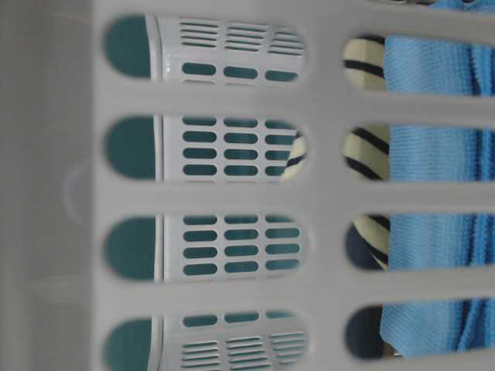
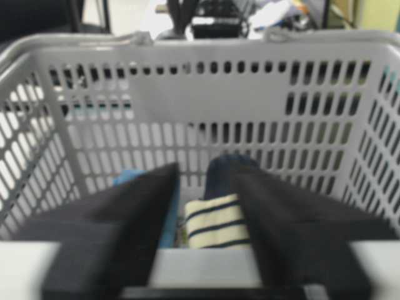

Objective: Pick up the blue cloth from the shopping basket with the left arm.
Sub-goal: 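Move the left gripper from the left side over the basket, then lower the open left gripper down onto the folded blue cloth, then close the left gripper on the edge of the blue cloth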

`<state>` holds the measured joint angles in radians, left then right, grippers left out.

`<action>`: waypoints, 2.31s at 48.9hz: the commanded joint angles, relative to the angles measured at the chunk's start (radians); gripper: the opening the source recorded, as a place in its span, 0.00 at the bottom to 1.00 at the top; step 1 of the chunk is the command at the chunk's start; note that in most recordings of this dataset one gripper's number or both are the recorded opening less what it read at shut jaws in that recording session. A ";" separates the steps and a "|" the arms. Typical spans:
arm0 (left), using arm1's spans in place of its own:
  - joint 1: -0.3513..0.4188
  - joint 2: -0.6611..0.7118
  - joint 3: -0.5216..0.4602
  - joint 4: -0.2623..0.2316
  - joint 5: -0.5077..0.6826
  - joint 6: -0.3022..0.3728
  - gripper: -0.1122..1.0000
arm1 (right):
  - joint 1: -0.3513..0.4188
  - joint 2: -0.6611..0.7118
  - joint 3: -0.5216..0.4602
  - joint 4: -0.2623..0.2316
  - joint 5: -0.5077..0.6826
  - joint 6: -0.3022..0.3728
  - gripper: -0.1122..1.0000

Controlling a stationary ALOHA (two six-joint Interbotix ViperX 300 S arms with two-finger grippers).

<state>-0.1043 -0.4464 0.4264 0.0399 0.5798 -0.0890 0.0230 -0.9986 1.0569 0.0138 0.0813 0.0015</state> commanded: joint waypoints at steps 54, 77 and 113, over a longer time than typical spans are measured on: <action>-0.081 0.634 -0.383 0.005 0.242 -0.112 0.90 | 0.003 -0.054 0.035 0.006 -0.009 0.023 0.78; -0.086 0.715 -0.360 0.005 0.236 -0.114 0.90 | 0.003 -0.063 0.051 0.006 -0.011 0.025 0.78; -0.098 0.592 -0.520 0.005 0.376 -0.101 0.22 | 0.003 -0.080 0.075 0.006 -0.011 0.071 0.78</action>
<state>-0.1979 0.1902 -0.0184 0.0414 0.9081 -0.1887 0.0245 -1.0830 1.1413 0.0153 0.0813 0.0706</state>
